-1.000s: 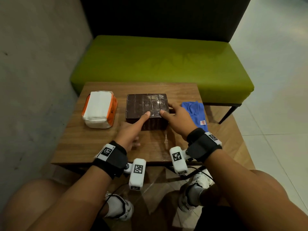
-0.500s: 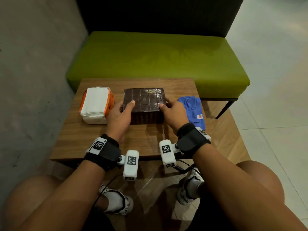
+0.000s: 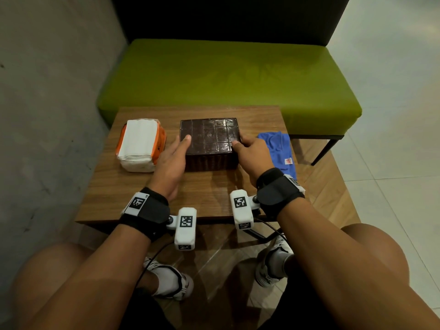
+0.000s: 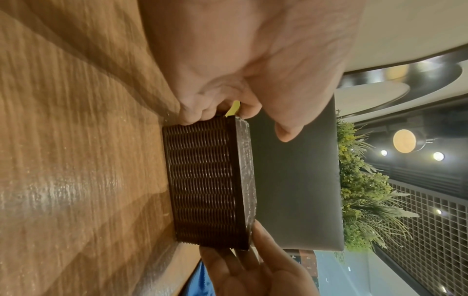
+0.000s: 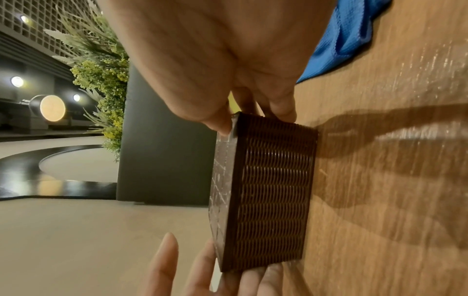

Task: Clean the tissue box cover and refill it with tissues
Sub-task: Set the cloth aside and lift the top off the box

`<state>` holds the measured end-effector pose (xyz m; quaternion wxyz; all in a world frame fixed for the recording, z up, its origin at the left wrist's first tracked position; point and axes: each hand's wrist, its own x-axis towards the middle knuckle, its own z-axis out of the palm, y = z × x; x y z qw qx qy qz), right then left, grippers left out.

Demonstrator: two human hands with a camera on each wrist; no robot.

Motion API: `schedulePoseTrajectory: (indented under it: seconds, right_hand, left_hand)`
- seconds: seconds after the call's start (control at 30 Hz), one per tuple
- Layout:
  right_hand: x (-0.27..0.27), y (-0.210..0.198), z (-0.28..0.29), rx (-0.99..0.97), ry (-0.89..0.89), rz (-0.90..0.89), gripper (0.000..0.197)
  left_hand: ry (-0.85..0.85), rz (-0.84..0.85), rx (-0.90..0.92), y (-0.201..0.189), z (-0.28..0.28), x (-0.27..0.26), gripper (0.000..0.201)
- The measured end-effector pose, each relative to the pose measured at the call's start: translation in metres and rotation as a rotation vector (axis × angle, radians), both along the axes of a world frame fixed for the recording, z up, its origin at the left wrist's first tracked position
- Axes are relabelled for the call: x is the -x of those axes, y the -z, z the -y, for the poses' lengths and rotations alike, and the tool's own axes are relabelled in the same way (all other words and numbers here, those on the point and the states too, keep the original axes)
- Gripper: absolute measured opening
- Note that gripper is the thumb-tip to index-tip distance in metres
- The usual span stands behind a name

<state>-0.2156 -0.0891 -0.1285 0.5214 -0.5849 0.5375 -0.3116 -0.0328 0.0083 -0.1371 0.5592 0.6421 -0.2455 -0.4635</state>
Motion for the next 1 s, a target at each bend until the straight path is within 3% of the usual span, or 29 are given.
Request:
schedulePoseTrajectory:
  seconds: [0.07, 0.27, 0.4, 0.53, 0.57, 0.73, 0.83, 0.9, 1.0]
  right_hand:
    - [0.0, 0.001, 0.001, -0.012, 0.012, 0.033, 0.035]
    - [0.003, 0.004, 0.003, -0.089, 0.022, 0.128, 0.047]
    - [0.007, -0.001, 0.005, -0.138, -0.038, 0.187, 0.047]
    - [0.012, -0.012, 0.009, -0.11, -0.251, 0.057, 0.056]
    - [0.014, -0.015, 0.01, -0.095, -0.274, 0.022, 0.06]
    - [0.022, -0.02, 0.019, 0.027, -0.365, -0.202, 0.083]
    - [0.022, -0.02, 0.027, 0.09, -0.446, -0.322, 0.113]
    - [0.019, -0.027, 0.035, 0.144, -0.501, -0.47, 0.135]
    - [0.009, -0.043, 0.047, 0.266, -0.616, -0.622, 0.141]
  left_hand:
    - [0.011, -0.015, 0.018, -0.005, -0.002, 0.002, 0.128]
    - [0.016, -0.05, 0.011, -0.012, -0.003, 0.005, 0.109]
    - [0.018, -0.069, -0.023, -0.012, -0.003, 0.001, 0.082]
    - [0.121, 0.002, -0.043, -0.022, -0.005, -0.001, 0.054]
    - [0.135, 0.033, -0.054, -0.024, -0.006, -0.002, 0.056]
    - [0.211, 0.364, -0.129, -0.02, -0.008, -0.014, 0.114]
    - [0.29, 0.52, -0.143, -0.018, 0.0, -0.025, 0.142]
    - [0.345, 0.568, -0.136, -0.016, 0.009, -0.037, 0.153]
    - [0.449, 0.61, -0.155, -0.009, 0.019, -0.052, 0.171]
